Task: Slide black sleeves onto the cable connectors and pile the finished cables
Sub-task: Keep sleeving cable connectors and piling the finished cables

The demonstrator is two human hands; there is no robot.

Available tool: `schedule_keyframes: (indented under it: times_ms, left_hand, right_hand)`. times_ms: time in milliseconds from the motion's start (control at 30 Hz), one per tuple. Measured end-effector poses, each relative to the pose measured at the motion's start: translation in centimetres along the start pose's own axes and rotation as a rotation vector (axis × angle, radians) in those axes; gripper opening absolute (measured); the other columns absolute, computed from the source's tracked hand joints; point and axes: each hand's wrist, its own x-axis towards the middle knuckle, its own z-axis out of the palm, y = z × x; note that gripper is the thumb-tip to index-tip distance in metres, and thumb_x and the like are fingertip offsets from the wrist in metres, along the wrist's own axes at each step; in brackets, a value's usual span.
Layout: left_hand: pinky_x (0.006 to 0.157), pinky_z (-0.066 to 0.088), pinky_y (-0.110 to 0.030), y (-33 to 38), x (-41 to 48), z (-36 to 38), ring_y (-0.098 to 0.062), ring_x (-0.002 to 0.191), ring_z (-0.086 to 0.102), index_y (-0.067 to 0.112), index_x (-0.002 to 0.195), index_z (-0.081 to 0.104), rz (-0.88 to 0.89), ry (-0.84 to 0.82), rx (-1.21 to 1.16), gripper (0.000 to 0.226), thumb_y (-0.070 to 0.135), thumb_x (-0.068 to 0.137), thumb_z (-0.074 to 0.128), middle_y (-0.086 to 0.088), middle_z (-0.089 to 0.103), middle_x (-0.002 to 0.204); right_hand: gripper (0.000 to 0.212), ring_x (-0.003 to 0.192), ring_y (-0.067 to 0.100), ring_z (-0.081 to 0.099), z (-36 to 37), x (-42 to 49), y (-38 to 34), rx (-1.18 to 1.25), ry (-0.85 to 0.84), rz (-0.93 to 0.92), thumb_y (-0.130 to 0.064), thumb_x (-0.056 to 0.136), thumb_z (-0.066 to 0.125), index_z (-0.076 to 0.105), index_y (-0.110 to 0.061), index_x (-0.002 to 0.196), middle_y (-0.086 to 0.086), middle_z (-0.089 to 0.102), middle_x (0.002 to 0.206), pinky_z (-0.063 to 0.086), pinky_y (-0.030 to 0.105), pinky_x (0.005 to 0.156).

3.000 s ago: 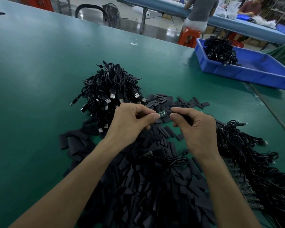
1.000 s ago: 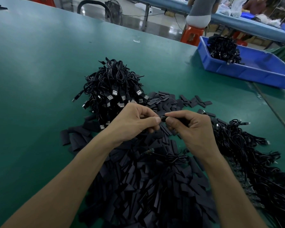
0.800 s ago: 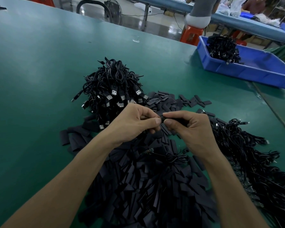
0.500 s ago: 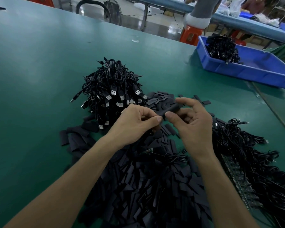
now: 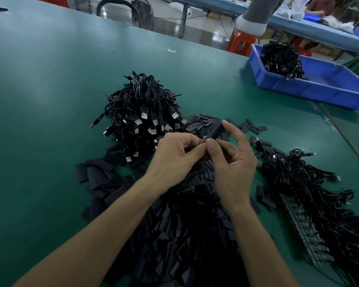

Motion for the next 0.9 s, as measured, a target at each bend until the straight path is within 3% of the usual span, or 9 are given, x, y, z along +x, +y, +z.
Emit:
schedule_keyframes:
  times_ms: [100,267,367,500,567,667,900]
  left_hand:
    - [0.077,0.062,-0.044,-0.1,0.0,0.2,-0.016,0.077,0.075,0.013,0.090,0.078,0.017,0.031,-0.016,0.013,0.022,0.094,0.070,0.000,0.077,0.078]
    - [0.078,0.062,-0.046,-0.2,-0.1,0.5,-0.018,0.079,0.076,0.012,0.090,0.078,0.004,0.038,-0.046,0.014,0.021,0.095,0.068,-0.001,0.078,0.080]
    - [0.077,0.062,-0.041,-0.1,-0.1,0.4,-0.017,0.078,0.076,0.012,0.089,0.078,0.002,0.032,-0.048,0.013,0.019,0.095,0.068,-0.002,0.078,0.079]
    - [0.079,0.062,-0.046,0.3,-0.1,0.3,-0.019,0.079,0.076,0.009,0.091,0.078,0.006,0.045,-0.069,0.014,0.019,0.095,0.068,-0.004,0.078,0.080]
    - [0.080,0.061,-0.046,0.4,-0.1,0.2,-0.020,0.080,0.076,0.006,0.094,0.078,0.012,0.053,-0.063,0.015,0.017,0.096,0.068,-0.004,0.078,0.082]
    - [0.077,0.062,-0.044,0.6,0.0,0.2,-0.020,0.076,0.075,0.007,0.092,0.078,0.031,0.064,-0.046,0.015,0.016,0.096,0.067,-0.002,0.077,0.079]
    - [0.064,0.055,-0.024,1.2,0.3,-0.5,-0.010,0.069,0.068,0.022,0.090,0.074,0.034,0.060,0.062,0.006,0.027,0.091,0.073,0.007,0.074,0.076]
  right_hand:
    - [0.042,0.086,0.014,0.074,0.1,0.0,0.0,-0.006,-0.016,0.005,-0.015,0.091,0.071,0.060,-0.045,0.120,-0.004,0.077,0.088,0.059,0.029,0.081]
    - [0.035,0.076,0.010,0.073,-0.1,0.8,-0.2,-0.082,-0.044,-0.019,-0.014,0.095,0.067,0.060,-0.039,0.120,-0.005,0.076,0.081,0.057,0.023,0.072]
    - [0.040,0.076,0.006,0.070,-0.3,1.2,-0.3,-0.141,-0.045,-0.040,-0.019,0.093,0.069,0.060,-0.042,0.125,-0.007,0.074,0.084,0.055,0.022,0.073]
    - [0.041,0.080,0.007,0.071,0.1,1.1,-0.4,-0.161,-0.027,-0.081,-0.019,0.093,0.069,0.060,-0.048,0.120,-0.009,0.076,0.085,0.056,0.026,0.077]
    - [0.037,0.079,0.006,0.072,0.4,1.0,-0.6,-0.144,-0.015,-0.102,-0.018,0.094,0.069,0.063,-0.046,0.118,-0.010,0.076,0.085,0.055,0.020,0.074]
    - [0.031,0.076,0.004,0.071,0.7,1.0,-0.6,-0.170,0.005,-0.124,-0.023,0.096,0.066,0.065,-0.040,0.121,-0.012,0.075,0.082,0.055,0.016,0.072]
    - [0.028,0.080,0.016,0.073,0.8,2.2,-1.6,-0.015,0.021,0.008,-0.013,0.096,0.064,0.060,-0.035,0.112,0.000,0.077,0.085,0.060,0.032,0.075]
